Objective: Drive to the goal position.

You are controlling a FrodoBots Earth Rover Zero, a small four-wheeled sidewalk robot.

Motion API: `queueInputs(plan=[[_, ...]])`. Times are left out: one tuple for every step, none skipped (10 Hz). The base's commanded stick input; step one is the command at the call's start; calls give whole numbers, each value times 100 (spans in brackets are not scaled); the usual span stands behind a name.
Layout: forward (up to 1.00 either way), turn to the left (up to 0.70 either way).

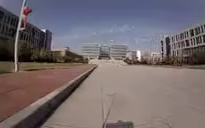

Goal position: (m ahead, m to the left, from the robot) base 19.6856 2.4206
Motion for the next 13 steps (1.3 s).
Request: queueInputs(plan=[[70, -34], [70, -34], [70, -13], [70, 1], [70, 1], [70, 1], [70, 1], [70, 1], [70, 1], [70, 1], [70, 1], [70, 1], [70, 1]])
